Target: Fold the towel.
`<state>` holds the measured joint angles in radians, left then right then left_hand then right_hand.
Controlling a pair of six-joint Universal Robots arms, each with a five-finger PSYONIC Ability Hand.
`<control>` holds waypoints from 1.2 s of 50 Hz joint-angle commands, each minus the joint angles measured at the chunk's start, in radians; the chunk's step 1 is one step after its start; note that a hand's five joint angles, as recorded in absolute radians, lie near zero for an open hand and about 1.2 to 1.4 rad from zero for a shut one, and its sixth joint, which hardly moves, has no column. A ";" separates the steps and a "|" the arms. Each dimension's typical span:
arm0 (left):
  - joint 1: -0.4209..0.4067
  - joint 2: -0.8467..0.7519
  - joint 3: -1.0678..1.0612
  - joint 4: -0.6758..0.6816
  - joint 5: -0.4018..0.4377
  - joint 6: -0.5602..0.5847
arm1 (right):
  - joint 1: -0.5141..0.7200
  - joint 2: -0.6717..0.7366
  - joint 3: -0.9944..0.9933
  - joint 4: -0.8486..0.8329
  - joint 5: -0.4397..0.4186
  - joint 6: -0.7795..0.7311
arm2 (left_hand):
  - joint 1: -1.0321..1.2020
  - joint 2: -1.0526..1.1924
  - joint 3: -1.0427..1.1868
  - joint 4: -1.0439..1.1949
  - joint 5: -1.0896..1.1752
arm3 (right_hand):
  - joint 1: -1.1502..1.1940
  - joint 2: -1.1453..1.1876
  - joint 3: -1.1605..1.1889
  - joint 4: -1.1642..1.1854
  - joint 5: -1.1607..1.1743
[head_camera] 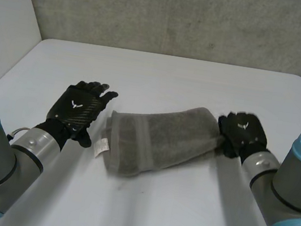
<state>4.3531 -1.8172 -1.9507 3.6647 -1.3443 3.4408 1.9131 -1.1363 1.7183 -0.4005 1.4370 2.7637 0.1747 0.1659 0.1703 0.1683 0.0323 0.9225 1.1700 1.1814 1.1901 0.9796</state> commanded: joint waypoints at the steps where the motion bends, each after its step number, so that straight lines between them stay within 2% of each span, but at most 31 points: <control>1: 0.000 0.001 0.001 0.000 -0.004 0.000 | 0.202 0.012 -0.130 0.000 -0.004 -0.049 | 0.001 0.009 0.005 0.007 -0.031 | 0.474 0.226 0.215 0.206 0.242; 2: 0.000 0.001 0.001 0.000 -0.004 0.000 | 0.202 0.012 -0.131 0.000 -0.004 -0.049 | 0.001 0.009 0.005 0.007 -0.031 | 0.474 0.226 0.215 0.206 0.242; 4: 0.000 0.003 0.001 0.000 -0.006 0.000 | 0.306 0.062 -0.193 -0.003 -0.009 -0.053 | 0.001 0.009 0.005 0.007 -0.031 | 0.474 0.226 0.215 0.206 0.242; 10: 0.028 0.009 0.001 0.000 -0.032 0.000 | 0.428 0.153 -0.252 -0.001 -0.015 -0.092 | 0.021 0.030 0.026 0.028 -0.011 | 0.474 0.226 0.215 0.206 0.242; 13: 0.036 0.010 0.006 0.000 -0.075 -0.006 | 0.523 0.242 -0.256 0.002 -0.071 -0.144 | 0.018 0.027 0.023 0.025 -0.014 | 0.474 0.226 0.215 0.206 0.242; 15: 0.036 0.010 0.013 -0.002 -0.119 -0.026 | 0.537 0.266 -0.250 0.003 -0.099 -0.163 | 0.018 0.027 0.023 0.025 -0.014 | 0.474 0.226 0.215 0.206 0.242; 19: 0.036 0.010 0.018 -0.005 -0.142 -0.052 | 0.540 0.282 -0.250 0.009 -0.110 -0.185 | 0.015 0.024 0.020 0.022 -0.017 | 0.474 0.226 0.215 0.206 0.242; 20: 0.037 0.010 0.018 -0.006 -0.144 -0.064 | 0.535 0.274 -0.250 0.009 -0.104 -0.181 | 0.015 0.024 0.020 0.022 -0.017 | 0.274 0.027 0.015 0.007 0.043; 21: 0.037 0.010 0.018 -0.006 -0.144 -0.074 | 0.529 0.261 -0.250 0.011 -0.102 -0.170 | 0.015 0.024 0.020 0.022 -0.017 | -0.132 -0.379 -0.391 -0.399 -0.363; 22: 0.037 0.010 0.018 -0.006 -0.144 -0.074 | 0.529 0.260 -0.250 0.011 -0.102 -0.170 | 0.015 0.024 0.020 0.022 -0.017 | -0.136 -0.383 -0.395 -0.403 -0.367; 23: 0.036 0.010 0.019 -0.006 -0.144 -0.080 | 0.529 0.230 -0.249 0.011 -0.102 -0.156 | 0.015 0.024 0.020 0.022 -0.017 | -0.473 -0.721 -0.732 -0.741 -0.705; 24: 0.036 0.010 0.019 -0.006 -0.144 -0.080 | 0.523 0.190 -0.247 0.011 -0.096 -0.126 | 0.015 0.024 0.020 0.022 -0.017 | -0.671 -0.919 -0.930 -0.939 -0.903; 25: 0.034 0.010 0.018 -0.006 -0.142 -0.086 | 0.503 0.155 -0.246 0.009 -0.084 -0.078 | 0.015 0.024 0.020 0.022 -0.017 | -0.748 -0.995 -1.007 -1.016 -0.980; 28: 0.022 0.012 0.024 -0.006 -0.141 -0.098 | 0.463 0.121 -0.243 0.011 -0.067 -0.012 | 0.018 0.027 0.023 0.025 -0.014 | -0.748 -0.995 -1.007 -1.016 -0.980; 31: 0.011 0.016 0.041 -0.011 -0.142 -0.123 | 0.370 0.058 -0.244 0.023 -0.033 0.230 | 0.018 0.027 0.023 0.025 -0.014 | -0.748 -0.995 -1.007 -1.016 -0.980; 32: 0.000 0.018 0.053 -0.012 -0.142 -0.146 | 0.369 0.058 -0.244 0.023 -0.033 0.231 | 0.024 0.033 0.028 0.031 -0.008 | -0.748 -0.995 -1.007 -1.016 -0.980; 34: -0.018 0.018 0.070 -0.015 -0.142 -0.175 | 0.321 0.046 -0.255 0.051 -0.040 0.368 | 0.027 0.036 0.031 0.034 -0.005 | -0.748 -0.995 -1.007 -1.016 -0.980; 37: -0.058 0.016 0.117 -0.031 -0.142 -0.241 | 0.273 0.058 -0.272 0.100 -0.053 0.453 | 0.030 0.039 0.034 0.036 -0.002 | -0.748 -0.995 -1.007 -1.016 -0.980; 42: -0.096 -0.020 0.194 -0.104 -0.136 -0.351 | 0.238 0.121 -0.322 0.169 -0.072 0.476 | 0.048 0.056 0.052 0.054 0.016 | -0.748 -0.995 -1.007 -1.016 -0.980; 46: -0.157 -0.137 0.280 -0.175 -0.133 -0.457 | 0.222 0.167 -0.353 0.203 -0.079 0.476 | 0.048 0.056 0.052 0.054 0.016 | -0.748 -0.995 -1.007 -1.016 -0.980; 52: -0.181 -0.270 0.343 -0.227 -0.144 -0.482 | 0.216 0.237 -0.376 0.220 -0.086 0.470 | 0.048 0.056 0.052 0.054 0.016 | -0.748 -0.995 -1.007 -1.016 -0.980; 60: -0.175 -0.338 0.348 -0.232 -0.153 -0.479 | 0.215 0.290 -0.384 0.221 -0.087 0.409 | 0.045 0.053 0.049 0.051 0.013 | -0.748 -0.995 -1.007 -1.016 -0.980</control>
<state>4.1698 -2.1132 -1.5990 3.4328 -1.4878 2.9521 2.1270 -0.8771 1.3379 -0.1783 1.3489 3.2253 0.1859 0.1897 0.1889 0.1882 0.0321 0.2088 0.2234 0.2124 0.2323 0.0562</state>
